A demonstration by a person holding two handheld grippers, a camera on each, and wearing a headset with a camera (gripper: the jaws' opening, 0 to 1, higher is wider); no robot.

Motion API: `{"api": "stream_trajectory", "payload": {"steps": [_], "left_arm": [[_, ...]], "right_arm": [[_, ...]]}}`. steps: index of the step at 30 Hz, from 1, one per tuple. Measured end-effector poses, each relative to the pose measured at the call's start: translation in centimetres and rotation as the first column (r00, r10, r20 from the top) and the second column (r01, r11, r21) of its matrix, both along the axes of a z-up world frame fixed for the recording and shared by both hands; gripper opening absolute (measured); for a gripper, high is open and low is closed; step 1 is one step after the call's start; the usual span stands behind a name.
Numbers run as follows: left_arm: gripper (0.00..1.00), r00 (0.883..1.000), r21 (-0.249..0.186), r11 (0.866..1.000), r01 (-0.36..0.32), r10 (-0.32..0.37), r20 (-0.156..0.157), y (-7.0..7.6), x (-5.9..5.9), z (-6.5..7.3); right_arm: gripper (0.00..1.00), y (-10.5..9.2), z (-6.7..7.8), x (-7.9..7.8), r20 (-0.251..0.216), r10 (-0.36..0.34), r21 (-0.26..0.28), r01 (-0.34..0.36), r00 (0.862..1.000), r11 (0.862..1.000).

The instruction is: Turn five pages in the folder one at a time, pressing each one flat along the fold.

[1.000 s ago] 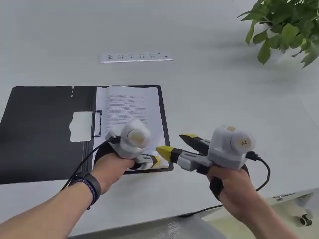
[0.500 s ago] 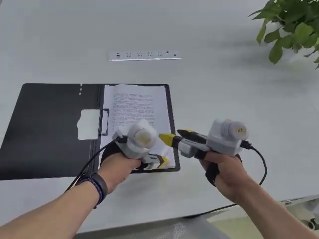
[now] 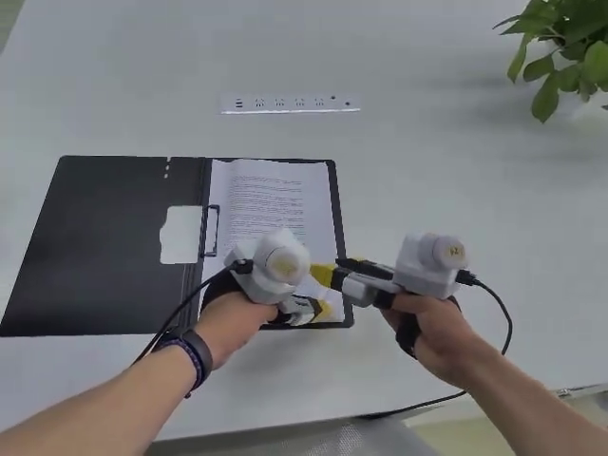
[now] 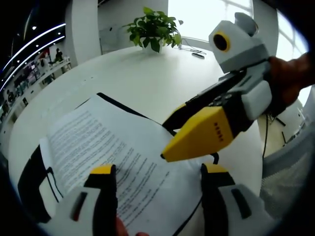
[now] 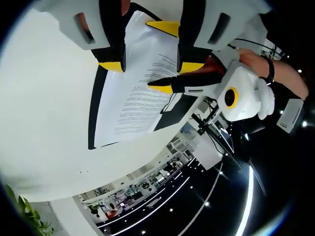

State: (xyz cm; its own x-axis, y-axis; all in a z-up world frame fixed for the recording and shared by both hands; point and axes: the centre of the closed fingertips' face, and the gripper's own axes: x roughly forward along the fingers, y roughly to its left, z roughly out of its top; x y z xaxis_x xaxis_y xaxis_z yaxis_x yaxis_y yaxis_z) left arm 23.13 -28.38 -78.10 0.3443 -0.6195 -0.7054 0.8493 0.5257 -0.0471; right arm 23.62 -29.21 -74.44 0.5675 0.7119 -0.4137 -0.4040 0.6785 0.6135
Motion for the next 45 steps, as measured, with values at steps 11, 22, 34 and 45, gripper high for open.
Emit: {"api": "stream_trajectory", "payload": {"steps": [11, 22, 34, 45], "left_arm": [[0.73, 1.0, -0.008, 1.0, 0.013, -0.013, -0.004, 0.1, -0.9, 1.0], [0.72, 1.0, -0.021, 1.0, 0.017, -0.017, 0.0, 0.0, -1.4, 1.6], [0.72, 1.0, -0.047, 0.999, -0.026, 0.026, 0.011, 1.9, -1.2, 3.0], [0.72, 0.996, -0.073, 0.994, -0.087, 0.089, 0.018, 5.1, -1.7, 3.9]], "right_arm": [[0.17, -0.9, 0.4, -0.5, -0.039, -0.041, 0.116, 0.045, 0.998, 0.992], [0.01, 0.0, 0.3, -0.8, -0.042, -0.035, 0.118, 0.04, 0.999, 0.992], [0.0, 2.2, 2.1, -0.4, -0.022, -0.031, 0.155, 0.034, 0.999, 0.987], [0.0, 5.1, 3.8, 0.3, 0.008, -0.035, 0.192, 0.033, 0.999, 0.981]]}}
